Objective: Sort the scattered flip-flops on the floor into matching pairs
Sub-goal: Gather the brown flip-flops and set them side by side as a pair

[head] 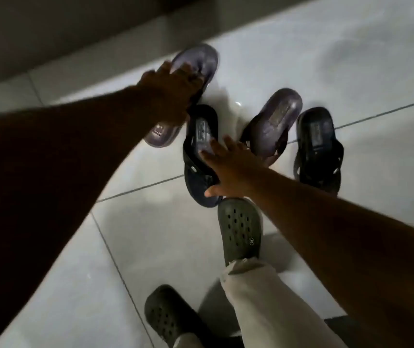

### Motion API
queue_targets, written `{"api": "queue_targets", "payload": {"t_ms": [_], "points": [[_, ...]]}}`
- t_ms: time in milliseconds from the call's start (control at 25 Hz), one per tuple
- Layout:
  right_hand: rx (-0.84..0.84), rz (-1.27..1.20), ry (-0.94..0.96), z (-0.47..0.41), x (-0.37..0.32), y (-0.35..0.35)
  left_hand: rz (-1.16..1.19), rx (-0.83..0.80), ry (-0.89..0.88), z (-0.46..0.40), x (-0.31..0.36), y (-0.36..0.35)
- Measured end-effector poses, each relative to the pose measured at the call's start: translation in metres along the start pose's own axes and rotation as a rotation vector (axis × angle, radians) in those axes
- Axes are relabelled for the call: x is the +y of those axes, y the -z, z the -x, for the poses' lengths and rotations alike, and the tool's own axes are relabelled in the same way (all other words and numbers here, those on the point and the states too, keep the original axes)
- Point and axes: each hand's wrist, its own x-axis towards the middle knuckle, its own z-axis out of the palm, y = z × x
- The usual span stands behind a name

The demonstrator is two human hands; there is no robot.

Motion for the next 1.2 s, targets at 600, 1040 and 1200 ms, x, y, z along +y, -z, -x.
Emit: {"api": "queue_targets", "payload": {"t_ms": [600,1040,1200], "points": [[0.118,0.358,-0.017,-0.116,0.094,0.032,0.264,0.007,0.345,0.022,-0.099,-0.136],[0.273,-0.075,-0.477,-0.020,0.094,0.012,0.413,0.070,0.522,0.057,-0.030,-0.167],[0.046,-0.070,-0.527,-0.003,0.055,-0.034,0.408,0.085,0.455,0.060,-0.016,-0.160]]}}
